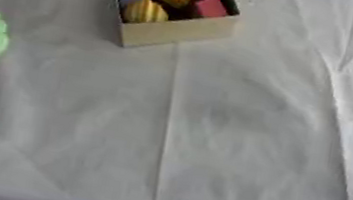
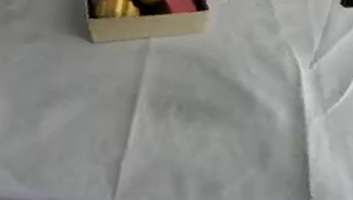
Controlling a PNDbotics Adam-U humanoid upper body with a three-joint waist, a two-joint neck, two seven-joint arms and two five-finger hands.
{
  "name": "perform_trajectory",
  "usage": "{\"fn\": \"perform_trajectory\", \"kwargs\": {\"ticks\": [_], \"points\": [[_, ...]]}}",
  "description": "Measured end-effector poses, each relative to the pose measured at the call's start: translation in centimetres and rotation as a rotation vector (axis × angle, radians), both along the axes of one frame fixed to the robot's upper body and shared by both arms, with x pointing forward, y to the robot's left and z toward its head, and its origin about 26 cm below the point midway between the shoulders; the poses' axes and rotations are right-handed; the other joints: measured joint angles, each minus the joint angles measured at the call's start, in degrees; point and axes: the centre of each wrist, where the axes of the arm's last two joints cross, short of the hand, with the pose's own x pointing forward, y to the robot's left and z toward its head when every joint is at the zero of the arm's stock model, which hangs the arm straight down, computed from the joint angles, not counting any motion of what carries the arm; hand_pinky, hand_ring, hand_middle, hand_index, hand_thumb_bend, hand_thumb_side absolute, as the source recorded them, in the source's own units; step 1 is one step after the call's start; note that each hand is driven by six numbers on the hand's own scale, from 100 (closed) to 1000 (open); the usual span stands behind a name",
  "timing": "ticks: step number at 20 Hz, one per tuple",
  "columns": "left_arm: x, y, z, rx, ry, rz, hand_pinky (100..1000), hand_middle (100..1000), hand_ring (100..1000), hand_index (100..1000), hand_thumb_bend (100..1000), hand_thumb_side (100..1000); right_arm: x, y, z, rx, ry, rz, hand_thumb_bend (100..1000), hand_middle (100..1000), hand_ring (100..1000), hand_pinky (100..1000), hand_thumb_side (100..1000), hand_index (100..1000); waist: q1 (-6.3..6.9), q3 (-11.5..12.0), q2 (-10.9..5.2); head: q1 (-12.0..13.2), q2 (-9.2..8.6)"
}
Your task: Pick up objects on the table and place them in the box.
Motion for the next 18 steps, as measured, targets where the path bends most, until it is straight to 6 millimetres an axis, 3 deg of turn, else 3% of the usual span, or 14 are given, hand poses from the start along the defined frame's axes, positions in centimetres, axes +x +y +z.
{"fn": "perform_trajectory", "kwargs": {"ticks": [4, 8, 18], "points": [[-0.6, 2.7, -1.3, 0.051, 0.076, 0.038, 889, 781, 905, 887, 178, 281, -0.2, -0.2, -0.2, 0.004, 0.0, -0.011, 100, 761, 730, 979, 619, 884, 0.0, 0.51, -1.11, -0.74, 0.01], [-0.8, 3.6, -2.6, 0.131, 0.179, 0.033, 894, 771, 903, 870, 316, 277, -0.2, -0.3, -0.3, 0.004, -0.004, -0.017, 100, 760, 729, 978, 618, 884, -0.02, 0.57, -1.3, -0.79, 0.01], [-2.0, 6.1, -5.2, 0.333, 0.338, -0.011, 896, 791, 912, 890, 520, 399, -0.4, -0.4, -0.6, -0.008, 0.016, -0.032, 100, 759, 727, 982, 619, 883, 0.0, 0.82, -1.96, -0.61, 0.01]]}}
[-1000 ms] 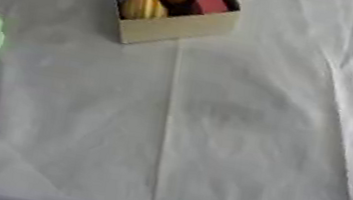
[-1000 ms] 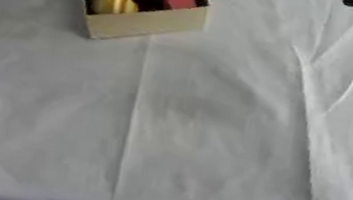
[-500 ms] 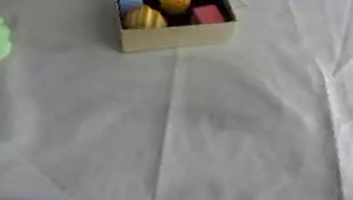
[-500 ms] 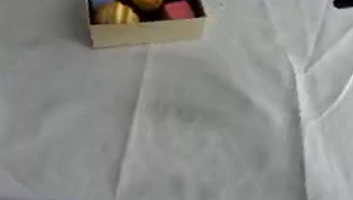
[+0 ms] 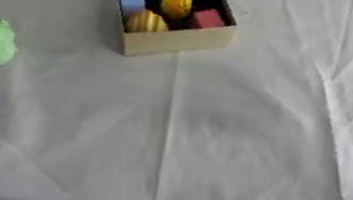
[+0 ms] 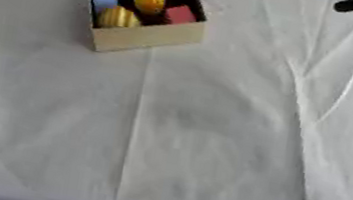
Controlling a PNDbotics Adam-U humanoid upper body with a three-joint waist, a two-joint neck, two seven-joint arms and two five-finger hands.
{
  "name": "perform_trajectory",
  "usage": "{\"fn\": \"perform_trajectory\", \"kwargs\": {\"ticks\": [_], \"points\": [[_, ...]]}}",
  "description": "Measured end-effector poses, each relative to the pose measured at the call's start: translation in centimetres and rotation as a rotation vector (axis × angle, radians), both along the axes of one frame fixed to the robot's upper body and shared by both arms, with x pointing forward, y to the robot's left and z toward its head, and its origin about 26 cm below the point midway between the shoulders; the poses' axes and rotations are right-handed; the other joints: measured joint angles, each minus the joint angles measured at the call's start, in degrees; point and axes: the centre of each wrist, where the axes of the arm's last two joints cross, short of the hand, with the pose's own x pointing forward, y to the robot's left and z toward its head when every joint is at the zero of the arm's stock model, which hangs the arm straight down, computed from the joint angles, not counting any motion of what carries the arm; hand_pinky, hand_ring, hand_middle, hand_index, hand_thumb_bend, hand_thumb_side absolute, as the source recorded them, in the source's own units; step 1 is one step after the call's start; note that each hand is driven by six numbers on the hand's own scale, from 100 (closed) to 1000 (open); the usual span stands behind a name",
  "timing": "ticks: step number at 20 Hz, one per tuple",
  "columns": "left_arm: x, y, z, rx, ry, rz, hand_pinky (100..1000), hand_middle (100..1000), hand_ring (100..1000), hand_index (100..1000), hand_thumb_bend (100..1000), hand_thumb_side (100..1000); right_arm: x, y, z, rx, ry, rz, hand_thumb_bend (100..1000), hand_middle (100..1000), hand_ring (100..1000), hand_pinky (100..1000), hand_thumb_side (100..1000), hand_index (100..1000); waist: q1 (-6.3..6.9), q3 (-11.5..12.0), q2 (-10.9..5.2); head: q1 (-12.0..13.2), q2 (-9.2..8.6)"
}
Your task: Pick up objects on the table and place them in the box.
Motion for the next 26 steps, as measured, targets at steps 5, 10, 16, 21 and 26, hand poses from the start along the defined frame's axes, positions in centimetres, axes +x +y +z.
{"fn": "perform_trajectory", "kwargs": {"ticks": [5, 10, 16, 21, 26], "points": [[-0.7, 0.5, -0.1, 0.068, 0.017, -0.045, 904, 804, 930, 896, 516, 390, -0.1, 0.0, -0.2, -0.003, 0.013, -0.004, 100, 758, 727, 982, 619, 883, -0.02, 0.03, -0.22, 1.0, 0.0], [-0.7, 0.1, 0.2, 0.089, 0.027, -0.061, 911, 814, 940, 905, 525, 495, -0.1, 0.1, -0.3, -0.004, 0.015, -0.004, 100, 758, 726, 983, 617, 882, -0.02, 0.17, -0.22, 2.15, 0.0], [-0.7, -0.1, 0.1, 0.089, 0.04, -0.06, 903, 806, 934, 907, 512, 548, 0.0, 0.2, -0.5, -0.014, 0.027, -0.002, 100, 758, 725, 986, 619, 882, -0.02, 0.28, -0.22, 2.79, 0.0], [-0.2, -1.4, -0.4, 0.077, 0.038, -0.076, 896, 795, 929, 897, 537, 541, -0.1, 0.3, -0.8, -0.013, 0.036, -0.002, 100, 758, 725, 987, 620, 883, -0.02, -0.15, -0.22, 2.96, 0.0], [0.3, -2.2, -1.7, 0.104, 0.054, -0.049, 892, 795, 928, 899, 560, 548, 0.0, 0.4, -0.9, -0.008, 0.038, 0.0, 100, 758, 725, 989, 621, 883, -0.03, -0.75, -0.22, 2.97, 0.0]]}}
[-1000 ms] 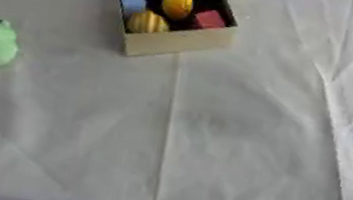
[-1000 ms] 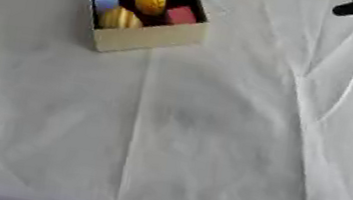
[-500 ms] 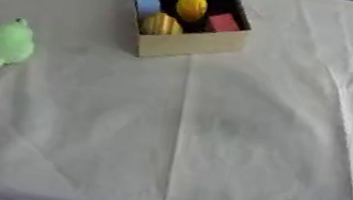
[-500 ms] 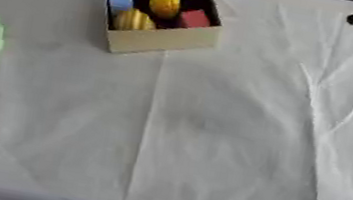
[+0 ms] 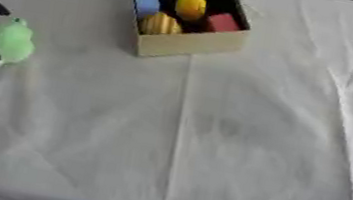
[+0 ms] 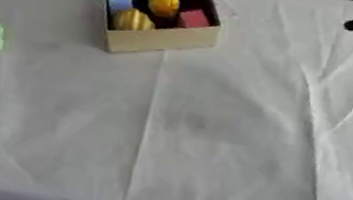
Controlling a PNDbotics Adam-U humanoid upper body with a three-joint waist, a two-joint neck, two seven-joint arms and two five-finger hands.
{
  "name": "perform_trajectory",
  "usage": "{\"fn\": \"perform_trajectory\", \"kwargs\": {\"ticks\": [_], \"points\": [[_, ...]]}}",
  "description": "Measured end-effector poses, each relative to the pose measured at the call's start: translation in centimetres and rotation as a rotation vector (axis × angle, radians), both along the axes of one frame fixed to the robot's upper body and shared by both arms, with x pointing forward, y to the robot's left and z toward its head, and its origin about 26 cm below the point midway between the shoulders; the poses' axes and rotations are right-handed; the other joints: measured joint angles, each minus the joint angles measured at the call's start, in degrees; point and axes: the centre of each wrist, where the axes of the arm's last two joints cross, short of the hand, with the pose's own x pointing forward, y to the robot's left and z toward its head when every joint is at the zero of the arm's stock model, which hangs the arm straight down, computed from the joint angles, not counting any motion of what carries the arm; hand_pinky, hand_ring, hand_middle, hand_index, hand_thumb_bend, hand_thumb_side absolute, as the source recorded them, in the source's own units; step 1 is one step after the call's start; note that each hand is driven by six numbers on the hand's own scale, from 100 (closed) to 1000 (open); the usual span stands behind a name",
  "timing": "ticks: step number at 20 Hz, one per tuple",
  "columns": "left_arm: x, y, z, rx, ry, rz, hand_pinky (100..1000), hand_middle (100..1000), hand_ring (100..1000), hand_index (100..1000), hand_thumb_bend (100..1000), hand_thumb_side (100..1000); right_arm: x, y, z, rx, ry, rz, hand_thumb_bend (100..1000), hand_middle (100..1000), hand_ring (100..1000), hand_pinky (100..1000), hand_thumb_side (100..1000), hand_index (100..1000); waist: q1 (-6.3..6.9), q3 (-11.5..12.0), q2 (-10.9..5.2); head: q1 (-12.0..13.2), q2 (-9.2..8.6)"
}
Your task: Pick up objects on the table and place them in the box.
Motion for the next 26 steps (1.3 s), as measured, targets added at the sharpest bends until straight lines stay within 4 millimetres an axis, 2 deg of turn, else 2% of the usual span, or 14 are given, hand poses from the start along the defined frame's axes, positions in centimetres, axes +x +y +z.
{"fn": "perform_trajectory", "kwargs": {"ticks": [9, 11, 12, 13, 14, 15, 18, 20, 26], "points": [[0.5, -0.3, -2.8, 0.023, 0.019, 0.056, 882, 793, 922, 901, 534, 500, 0.1, 0.2, -0.3, 0.008, 0.007, 0.009, 100, 757, 725, 994, 625, 885, 0.0, -0.51, 0.0, 0.04, 0.0], [0.5, -0.4, -3.0, 0.032, 0.019, 0.06, 872, 784, 912, 894, 438, 372, 0.1, 0.3, -0.3, 0.008, 0.01, 0.01, 100, 757, 725, 994, 626, 886, 0.0, -0.58, 0.0, 0.09, 0.0], [0.5, -0.4, -3.1, 0.032, 0.02, 0.061, 867, 778, 907, 890, 378, 275, 0.1, 0.3, -0.3, 0.008, 0.011, 0.01, 100, 758, 725, 995, 627, 887, 0.0, -0.61, 0.0, 0.12, 0.0], [0.6, -0.5, -3.2, 0.031, 0.019, 0.062, 866, 777, 906, 889, 371, 254, 0.1, 0.3, -0.3, 0.008, 0.012, 0.01, 100, 758, 725, 995, 627, 887, 0.0, -0.62, 0.0, 0.15, 0.0], [0.6, -0.5, -3.1, 0.029, 0.015, 0.063, 859, 768, 898, 882, 325, 144, 0.1, 0.3, -0.4, 0.008, 0.012, 0.01, 100, 758, 725, 996, 627, 888, 0.0, -0.63, 0.0, 0.16, 0.0], [0.6, -0.5, -3.1, 0.027, 0.014, 0.066, 857, 766, 896, 880, 312, 150, 0.1, 0.3, -0.4, 0.007, 0.013, 0.009, 100, 758, 725, 996, 627, 888, 0.0, -0.65, 0.0, 0.17, 0.0], [0.6, -0.5, -3.0, 0.011, 0.013, 0.083, 849, 759, 891, 865, 158, 180, 0.1, 0.3, -0.5, 0.006, 0.015, 0.008, 100, 758, 725, 996, 627, 889, 0.0, -0.65, 0.0, 0.18, 0.0], [0.6, -0.6, -3.1, -0.004, 0.018, 0.092, 850, 762, 891, 863, 100, 194, 0.1, 0.4, -0.5, 0.004, 0.017, 0.009, 100, 758, 725, 996, 627, 889, 0.0, -0.65, 0.0, 0.18, 0.0], [0.7, -1.0, -2.6, -0.028, 0.066, 0.084, 858, 779, 903, 891, 142, 198, 0.0, 0.4, -0.8, -0.007, 0.026, 0.005, 100, 758, 725, 997, 628, 890, 0.0, -0.52, 0.0, 0.18, 0.0]]}}
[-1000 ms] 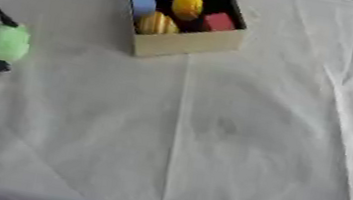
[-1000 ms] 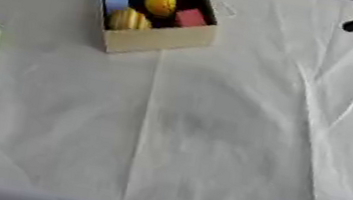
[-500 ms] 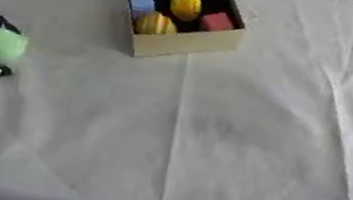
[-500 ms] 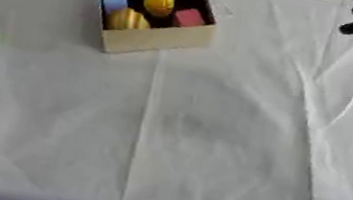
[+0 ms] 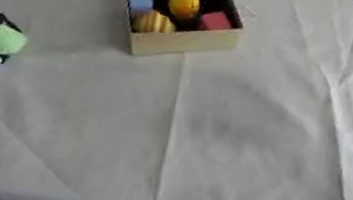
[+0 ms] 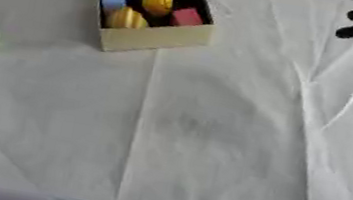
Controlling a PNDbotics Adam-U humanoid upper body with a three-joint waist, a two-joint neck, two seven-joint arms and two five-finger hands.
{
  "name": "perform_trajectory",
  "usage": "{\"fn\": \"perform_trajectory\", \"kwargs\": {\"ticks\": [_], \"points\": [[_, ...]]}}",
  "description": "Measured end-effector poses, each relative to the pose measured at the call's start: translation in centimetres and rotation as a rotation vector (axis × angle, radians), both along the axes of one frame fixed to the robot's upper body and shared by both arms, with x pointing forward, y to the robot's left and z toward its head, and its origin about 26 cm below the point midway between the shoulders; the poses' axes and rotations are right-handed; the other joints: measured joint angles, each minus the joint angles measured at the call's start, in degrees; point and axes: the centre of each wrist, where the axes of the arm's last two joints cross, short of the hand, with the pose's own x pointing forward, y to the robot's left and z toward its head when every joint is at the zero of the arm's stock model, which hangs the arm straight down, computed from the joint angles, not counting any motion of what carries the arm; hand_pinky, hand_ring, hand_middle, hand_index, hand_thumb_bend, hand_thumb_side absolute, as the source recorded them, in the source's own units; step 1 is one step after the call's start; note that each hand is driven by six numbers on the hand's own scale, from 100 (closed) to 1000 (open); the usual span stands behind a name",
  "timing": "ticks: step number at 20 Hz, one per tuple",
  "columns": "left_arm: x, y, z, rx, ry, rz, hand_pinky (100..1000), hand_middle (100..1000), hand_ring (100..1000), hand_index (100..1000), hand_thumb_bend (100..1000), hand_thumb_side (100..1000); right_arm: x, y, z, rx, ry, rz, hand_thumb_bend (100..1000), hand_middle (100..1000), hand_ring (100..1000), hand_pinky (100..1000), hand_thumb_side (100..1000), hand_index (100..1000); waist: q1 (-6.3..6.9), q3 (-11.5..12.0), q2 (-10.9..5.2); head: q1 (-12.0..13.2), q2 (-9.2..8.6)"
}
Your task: Pick up objects on the table and place them in the box.
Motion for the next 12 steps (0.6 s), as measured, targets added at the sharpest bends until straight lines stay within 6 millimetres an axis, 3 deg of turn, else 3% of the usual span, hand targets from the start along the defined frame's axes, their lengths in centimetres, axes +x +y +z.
{"fn": "perform_trajectory", "kwargs": {"ticks": [3, 8, 12], "points": [[0.1, -0.3, 0.7, -0.002, 0.021, -0.013, 849, 771, 896, 876, 100, 207, 0.0, 0.0, 0.0, -0.005, 0.001, -0.002, 100, 758, 726, 997, 627, 891, 0.0, 0.09, 0.0, -0.01, 0.0], [0.1, -0.8, 2.7, -0.032, -0.01, -0.023, 756, 693, 827, 808, 100, 225, 0.0, 0.0, -0.1, -0.006, 0.003, -0.003, 100, 758, 726, 996, 624, 892, 0.0, 0.13, 0.0, -0.25, 0.0], [0.3, -2.4, 5.5, -0.08, -0.106, -0.057, 716, 648, 788, 776, 100, 232, -0.1, 0.0, -0.1, -0.003, 0.001, -0.004, 100, 757, 727, 993, 617, 891, 0.0, 0.03, 0.0, -0.61, 0.0]]}}
